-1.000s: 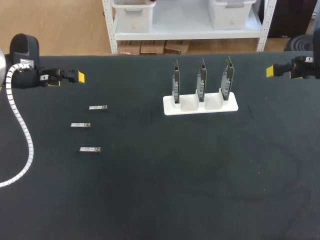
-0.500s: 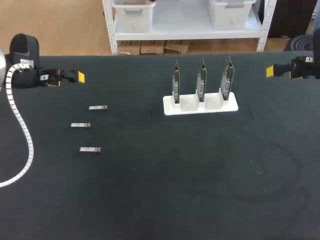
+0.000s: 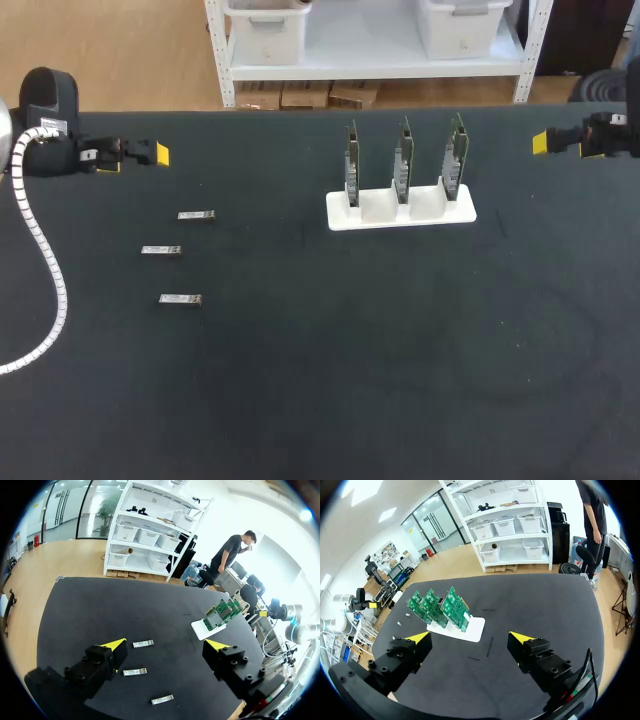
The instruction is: Pick up the optical module with the left hand, and insert it into the network port with the right hand.
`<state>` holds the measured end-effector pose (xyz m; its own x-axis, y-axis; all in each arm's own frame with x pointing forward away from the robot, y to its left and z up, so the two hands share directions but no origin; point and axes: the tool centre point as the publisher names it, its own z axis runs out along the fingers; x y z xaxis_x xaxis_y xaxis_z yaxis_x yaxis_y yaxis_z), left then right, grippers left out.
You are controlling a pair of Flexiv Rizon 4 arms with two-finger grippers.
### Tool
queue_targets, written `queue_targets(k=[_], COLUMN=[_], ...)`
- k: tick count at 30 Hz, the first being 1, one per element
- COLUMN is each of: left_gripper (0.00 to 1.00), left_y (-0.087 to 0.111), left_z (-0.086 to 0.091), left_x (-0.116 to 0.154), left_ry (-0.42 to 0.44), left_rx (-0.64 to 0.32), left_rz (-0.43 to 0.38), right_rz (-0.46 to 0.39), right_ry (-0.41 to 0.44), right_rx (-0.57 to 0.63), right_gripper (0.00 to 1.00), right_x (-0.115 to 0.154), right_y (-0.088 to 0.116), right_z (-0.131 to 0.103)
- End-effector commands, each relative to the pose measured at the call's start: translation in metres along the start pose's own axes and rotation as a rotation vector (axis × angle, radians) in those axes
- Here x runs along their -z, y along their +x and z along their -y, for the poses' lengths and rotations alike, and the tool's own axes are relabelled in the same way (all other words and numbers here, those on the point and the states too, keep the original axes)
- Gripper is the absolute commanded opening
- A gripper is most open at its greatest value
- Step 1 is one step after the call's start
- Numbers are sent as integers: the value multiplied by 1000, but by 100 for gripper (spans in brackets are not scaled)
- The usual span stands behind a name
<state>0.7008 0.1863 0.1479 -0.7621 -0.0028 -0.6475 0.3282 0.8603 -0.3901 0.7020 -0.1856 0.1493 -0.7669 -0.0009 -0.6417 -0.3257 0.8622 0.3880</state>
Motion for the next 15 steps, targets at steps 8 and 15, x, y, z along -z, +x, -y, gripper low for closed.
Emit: queue_targets(k=[8,15], left_gripper=[100,100], left_y=[-4,-6], left_z=[3,-1], left_x=[4,1], left_ry=[14,61], left_rx=[-89,-339], left_rz=[47,55], right_rz=[1,1], right_ry=[8,8], right_rx=[0,0], right_gripper=[100,100], right_x=[1,1], right_y=[1,1], right_z=[-2,-2])
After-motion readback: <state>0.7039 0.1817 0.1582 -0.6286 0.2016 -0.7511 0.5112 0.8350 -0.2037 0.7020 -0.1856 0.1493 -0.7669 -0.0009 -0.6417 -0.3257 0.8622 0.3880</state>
